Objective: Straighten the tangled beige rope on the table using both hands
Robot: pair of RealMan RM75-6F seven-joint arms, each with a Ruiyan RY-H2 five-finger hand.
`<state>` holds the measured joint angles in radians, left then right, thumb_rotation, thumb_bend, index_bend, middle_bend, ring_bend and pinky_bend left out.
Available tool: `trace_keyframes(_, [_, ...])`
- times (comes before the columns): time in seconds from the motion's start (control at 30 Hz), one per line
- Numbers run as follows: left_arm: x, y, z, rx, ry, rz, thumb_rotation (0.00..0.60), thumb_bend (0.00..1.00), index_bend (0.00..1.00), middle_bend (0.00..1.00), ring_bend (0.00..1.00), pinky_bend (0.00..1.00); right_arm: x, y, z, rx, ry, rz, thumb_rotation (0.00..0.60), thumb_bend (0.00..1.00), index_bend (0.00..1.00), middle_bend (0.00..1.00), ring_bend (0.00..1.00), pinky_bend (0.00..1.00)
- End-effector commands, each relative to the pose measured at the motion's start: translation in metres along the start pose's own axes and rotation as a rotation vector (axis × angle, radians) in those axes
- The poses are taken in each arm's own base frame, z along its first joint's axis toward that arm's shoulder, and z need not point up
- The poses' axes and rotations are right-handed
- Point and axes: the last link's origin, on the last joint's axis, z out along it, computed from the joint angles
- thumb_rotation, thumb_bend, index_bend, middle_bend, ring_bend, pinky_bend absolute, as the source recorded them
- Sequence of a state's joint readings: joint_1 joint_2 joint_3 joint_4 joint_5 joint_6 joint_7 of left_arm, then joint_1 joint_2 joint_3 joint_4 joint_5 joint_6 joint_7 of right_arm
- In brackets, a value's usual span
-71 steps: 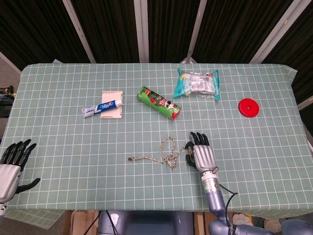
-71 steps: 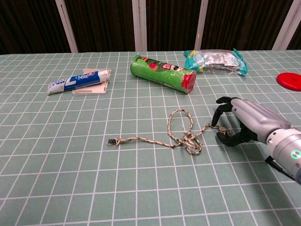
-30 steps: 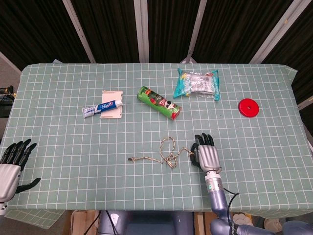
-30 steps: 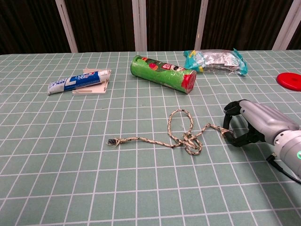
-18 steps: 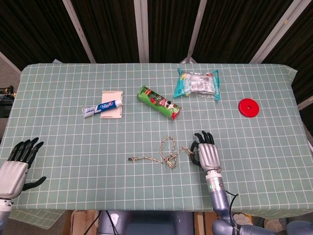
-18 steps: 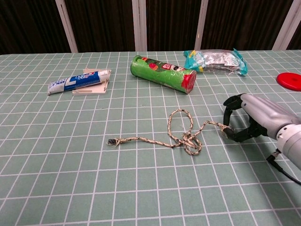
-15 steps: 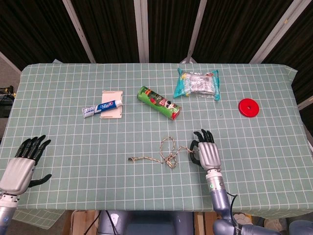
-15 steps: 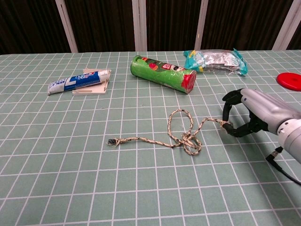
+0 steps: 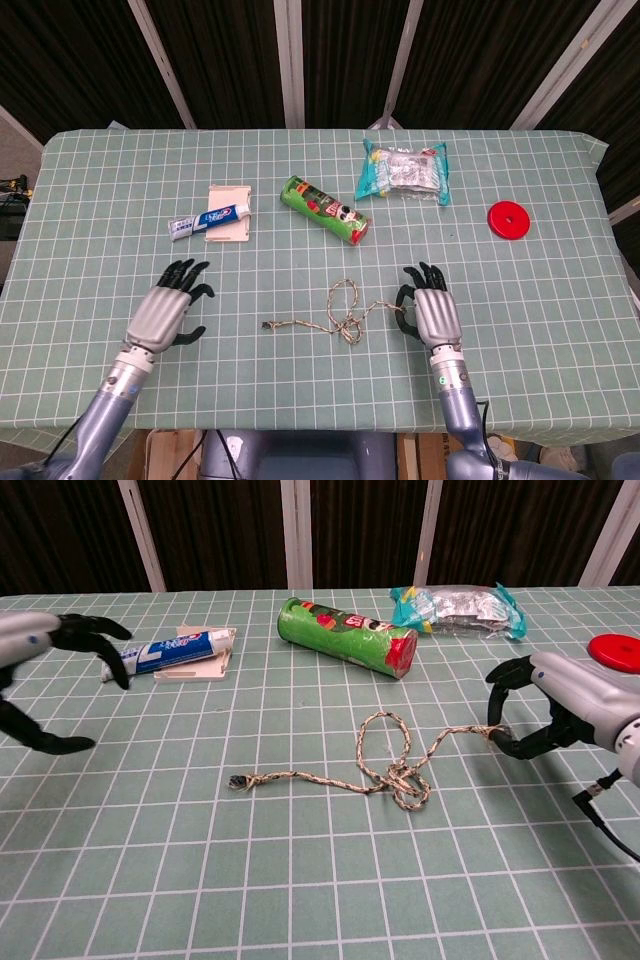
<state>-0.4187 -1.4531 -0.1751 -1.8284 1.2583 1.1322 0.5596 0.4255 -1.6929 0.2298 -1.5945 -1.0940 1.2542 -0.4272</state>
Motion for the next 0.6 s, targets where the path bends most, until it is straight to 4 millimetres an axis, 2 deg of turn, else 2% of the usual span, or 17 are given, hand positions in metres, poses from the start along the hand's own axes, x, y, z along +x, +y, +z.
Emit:
trace_keyframes(0.03, [-0.019,0.040,0.033,-0.026,-0.033,-0.019,0.600,0.33,0.40,0.08,0.00,0.00,0.003,0.002,0.000,-0.006,0.004,0.000,0.600,0.44,0.59,0.20,0.00,0.00])
trace_keyframes(0.17, [-0.038,0.063,0.045,-0.019,-0.066,-0.032,0.600,0.36,0.42,0.09,0.00,0.00,0.007,0.005,0.000,-0.013,0.008,0.002,0.600,0.44,0.59,0.20,0.00,0.00])
trace_keyframes(0.33, [-0.055,0.083,0.051,-0.012,-0.088,-0.052,0.600,0.38,0.44,0.09,0.00,0.00,0.010,0.008,0.001,-0.019,0.010,0.006,0.600,0.44,0.59,0.20,0.00,0.00])
trace_keyframes(0.6, [-0.066,0.098,0.057,0.003,-0.093,-0.058,0.600,0.42,0.47,0.10,0.00,0.00,0.013,0.010,0.001,-0.021,0.013,0.010,0.600,0.44,0.59,0.20,0.00,0.00])
